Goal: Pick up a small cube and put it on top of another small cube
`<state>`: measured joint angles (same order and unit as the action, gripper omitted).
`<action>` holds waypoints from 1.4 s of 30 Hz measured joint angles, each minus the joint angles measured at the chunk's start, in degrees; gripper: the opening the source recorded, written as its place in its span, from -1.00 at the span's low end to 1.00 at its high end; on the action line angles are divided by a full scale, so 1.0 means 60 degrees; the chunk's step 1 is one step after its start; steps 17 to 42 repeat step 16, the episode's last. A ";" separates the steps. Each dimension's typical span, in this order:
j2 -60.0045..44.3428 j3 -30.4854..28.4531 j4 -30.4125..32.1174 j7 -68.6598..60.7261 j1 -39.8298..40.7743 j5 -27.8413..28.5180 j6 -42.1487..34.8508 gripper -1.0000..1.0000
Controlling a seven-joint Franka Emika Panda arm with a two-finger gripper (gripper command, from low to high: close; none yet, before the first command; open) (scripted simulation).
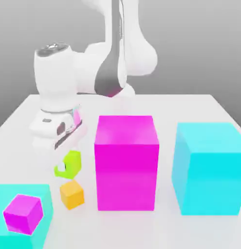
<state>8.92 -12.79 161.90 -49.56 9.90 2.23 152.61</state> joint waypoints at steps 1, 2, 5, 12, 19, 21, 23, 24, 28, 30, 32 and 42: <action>-0.0122 -0.0024 -0.0004 -0.0142 -0.0068 -0.0165 0.0068 -1.00; -0.0258 -0.0044 -0.0017 -0.0287 -0.0139 -0.0352 0.0147 -1.00; -0.0690 -0.0101 -0.0065 -0.0688 -0.0340 -0.0903 0.0439 -1.00; -0.1658 -0.0090 -0.0091 -0.1210 -0.0516 -0.1627 0.1394 -1.00; -0.2145 -0.0240 -0.0024 -0.1008 -0.0541 -0.1352 0.2086 -1.00; -0.2145 -0.0240 -0.0024 -0.1008 -0.0541 -0.1352 0.2086 -1.00; -0.2145 -0.0240 -0.0024 -0.1008 -0.0541 -0.1352 0.2086 -1.00; -0.2145 -0.0240 -0.0024 -0.1008 -0.0541 -0.1352 0.2086 -1.00; -0.2145 -0.0240 -0.0024 -0.1008 -0.0541 -0.1352 0.2086 -1.00; -0.2145 -0.0240 -0.0024 -0.1008 -0.0541 -0.1352 0.2086 -1.00; -0.2145 -0.0240 -0.0024 -0.1008 -0.0541 -0.1352 0.2086 -1.00; -0.2145 -0.0240 -0.0024 -0.1008 -0.0541 -0.1352 0.2086 -1.00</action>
